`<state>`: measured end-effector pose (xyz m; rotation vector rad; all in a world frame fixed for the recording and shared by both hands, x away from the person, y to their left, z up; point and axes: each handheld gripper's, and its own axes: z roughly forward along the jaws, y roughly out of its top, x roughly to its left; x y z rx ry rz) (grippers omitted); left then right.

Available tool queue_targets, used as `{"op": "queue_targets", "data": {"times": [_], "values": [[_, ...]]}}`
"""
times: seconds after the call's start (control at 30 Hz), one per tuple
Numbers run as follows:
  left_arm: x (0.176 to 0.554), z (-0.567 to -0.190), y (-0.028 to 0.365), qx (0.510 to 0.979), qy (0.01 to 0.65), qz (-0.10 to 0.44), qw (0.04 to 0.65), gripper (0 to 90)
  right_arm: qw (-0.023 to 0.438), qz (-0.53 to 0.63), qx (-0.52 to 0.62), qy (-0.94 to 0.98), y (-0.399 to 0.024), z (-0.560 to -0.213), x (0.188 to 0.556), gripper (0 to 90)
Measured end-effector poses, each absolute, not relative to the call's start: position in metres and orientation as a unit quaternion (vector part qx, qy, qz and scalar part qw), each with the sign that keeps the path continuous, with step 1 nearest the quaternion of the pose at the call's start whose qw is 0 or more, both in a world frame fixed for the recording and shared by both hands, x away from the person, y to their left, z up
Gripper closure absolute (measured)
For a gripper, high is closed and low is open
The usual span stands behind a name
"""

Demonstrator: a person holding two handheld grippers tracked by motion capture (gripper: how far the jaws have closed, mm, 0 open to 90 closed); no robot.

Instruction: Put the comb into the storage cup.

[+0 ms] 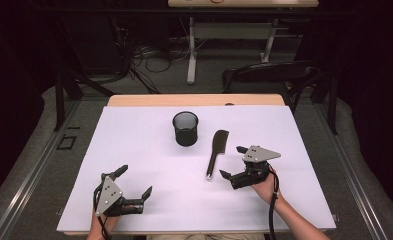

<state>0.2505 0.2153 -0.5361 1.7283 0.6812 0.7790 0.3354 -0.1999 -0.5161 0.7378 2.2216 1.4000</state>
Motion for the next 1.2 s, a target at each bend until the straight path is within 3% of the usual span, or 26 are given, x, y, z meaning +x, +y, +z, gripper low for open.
{"op": "queue_targets", "data": {"times": [1.07, 1.2], "values": [[0.251, -0.536, 0.215, 0.725, 0.286, 0.327, 0.534, 0.0, 0.175, 0.486, 0.263, 0.815, -0.168, -0.522, 0.361, 0.0], [0.251, -0.536, 0.215, 0.725, 0.285, 0.327, 0.534, 0.0, 0.17, 0.48, 0.259, 0.821, -0.163, -0.524, 0.362, 4.6]]}}
